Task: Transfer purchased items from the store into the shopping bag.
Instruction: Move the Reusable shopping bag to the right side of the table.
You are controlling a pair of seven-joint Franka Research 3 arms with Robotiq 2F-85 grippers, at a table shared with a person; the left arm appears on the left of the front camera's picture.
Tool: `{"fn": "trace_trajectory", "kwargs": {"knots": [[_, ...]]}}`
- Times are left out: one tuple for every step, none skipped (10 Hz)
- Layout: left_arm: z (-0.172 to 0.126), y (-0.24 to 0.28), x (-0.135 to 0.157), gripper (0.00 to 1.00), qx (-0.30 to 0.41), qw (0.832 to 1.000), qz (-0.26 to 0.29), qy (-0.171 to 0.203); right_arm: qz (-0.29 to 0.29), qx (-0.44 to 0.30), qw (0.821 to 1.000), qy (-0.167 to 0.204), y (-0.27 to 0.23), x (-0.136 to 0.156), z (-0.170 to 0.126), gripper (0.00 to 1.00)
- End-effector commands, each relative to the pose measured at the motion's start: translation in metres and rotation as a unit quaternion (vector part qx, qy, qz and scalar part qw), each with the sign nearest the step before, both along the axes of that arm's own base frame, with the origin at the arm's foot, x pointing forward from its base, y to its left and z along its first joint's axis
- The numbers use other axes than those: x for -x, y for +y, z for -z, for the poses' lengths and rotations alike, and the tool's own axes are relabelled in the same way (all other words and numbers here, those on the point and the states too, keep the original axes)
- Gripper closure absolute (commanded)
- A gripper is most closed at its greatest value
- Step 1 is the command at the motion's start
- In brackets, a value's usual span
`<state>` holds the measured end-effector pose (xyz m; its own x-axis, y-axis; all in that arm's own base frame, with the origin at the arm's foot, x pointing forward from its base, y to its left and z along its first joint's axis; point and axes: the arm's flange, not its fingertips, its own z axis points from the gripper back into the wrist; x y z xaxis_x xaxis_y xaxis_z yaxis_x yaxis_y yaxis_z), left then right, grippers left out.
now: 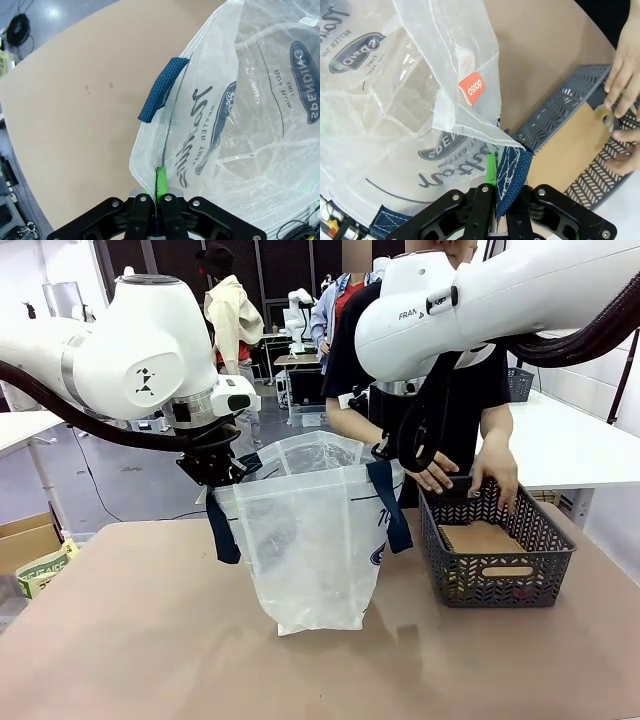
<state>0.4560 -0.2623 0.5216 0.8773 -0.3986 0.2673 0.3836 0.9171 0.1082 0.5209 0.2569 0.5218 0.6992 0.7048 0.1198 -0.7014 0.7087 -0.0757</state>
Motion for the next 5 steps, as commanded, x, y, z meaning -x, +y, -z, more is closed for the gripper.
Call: {"fn": "trace_trajectory", "kwargs": {"knots": [[0.0003,0.0002,0.0,1.0,0.0,1.0,-0.004,0.0,0.005,0.0,1.0,0.001,-0.0009,-0.0003,0.0006,1.0],[0.0003,0.0002,0.0,1.0,0.0,1.0,-0.004,0.0,0.005,0.0,1.0,0.001,-0.0009,-0.0003,0.0006,1.0],[0.0003,0.0002,0.0,1.0,0.0,1.0,-0.004,0.0,0.005,0.0,1.0,0.001,-0.0009,-0.0003,0.0006,1.0],[0.0003,0.0002,0.0,1.0,0.0,1.0,-0.004,0.0,0.005,0.0,1.0,0.001,-0.0009,-0.0003,0.0006,1.0],[0.0003,0.0002,0.0,1.0,0.0,1.0,-0.004,0.0,0.005,0.0,1.0,0.001,-0.0009,-0.0003,0.0006,1.0]]}}
